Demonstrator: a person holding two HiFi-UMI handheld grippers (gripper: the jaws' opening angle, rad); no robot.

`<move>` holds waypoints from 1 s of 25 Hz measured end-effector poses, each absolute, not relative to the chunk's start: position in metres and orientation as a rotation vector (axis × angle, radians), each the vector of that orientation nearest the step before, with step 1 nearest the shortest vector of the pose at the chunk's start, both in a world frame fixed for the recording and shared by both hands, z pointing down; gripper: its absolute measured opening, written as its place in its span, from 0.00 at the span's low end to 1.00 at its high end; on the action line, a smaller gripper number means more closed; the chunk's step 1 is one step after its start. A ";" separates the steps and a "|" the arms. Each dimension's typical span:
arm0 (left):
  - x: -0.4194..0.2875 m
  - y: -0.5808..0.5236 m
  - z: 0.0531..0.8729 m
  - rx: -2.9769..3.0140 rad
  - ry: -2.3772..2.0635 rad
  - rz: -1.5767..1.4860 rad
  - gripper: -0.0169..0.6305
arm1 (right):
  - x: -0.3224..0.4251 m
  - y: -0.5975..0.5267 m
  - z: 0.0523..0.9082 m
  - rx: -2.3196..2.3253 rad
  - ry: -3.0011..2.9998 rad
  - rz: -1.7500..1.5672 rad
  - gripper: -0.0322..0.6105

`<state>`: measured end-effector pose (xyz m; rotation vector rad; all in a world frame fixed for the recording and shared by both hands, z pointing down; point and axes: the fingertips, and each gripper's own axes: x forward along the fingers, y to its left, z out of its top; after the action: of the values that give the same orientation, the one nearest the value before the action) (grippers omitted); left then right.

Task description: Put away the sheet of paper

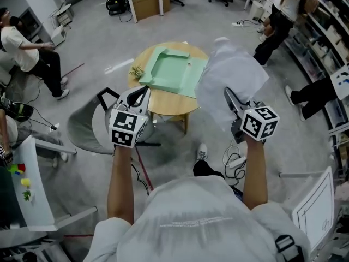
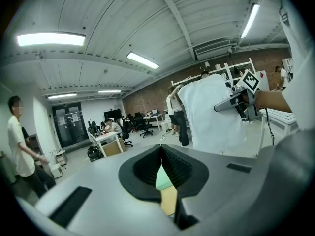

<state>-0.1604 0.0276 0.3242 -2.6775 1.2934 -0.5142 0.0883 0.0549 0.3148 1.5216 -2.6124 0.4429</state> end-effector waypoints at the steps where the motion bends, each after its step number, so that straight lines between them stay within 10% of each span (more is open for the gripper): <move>1: -0.150 0.016 0.324 -2.672 1.302 -0.524 0.05 | 0.099 0.042 0.317 1.514 -2.617 0.456 0.10; 25: -0.009 -0.147 0.362 -2.647 1.553 -0.705 0.05 | 0.250 -0.143 0.393 1.290 -2.668 0.938 0.10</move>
<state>-0.0088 -0.1471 0.3621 -2.6474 1.5533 -0.7049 0.2505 -0.1427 0.3931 1.2902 -2.6680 0.9385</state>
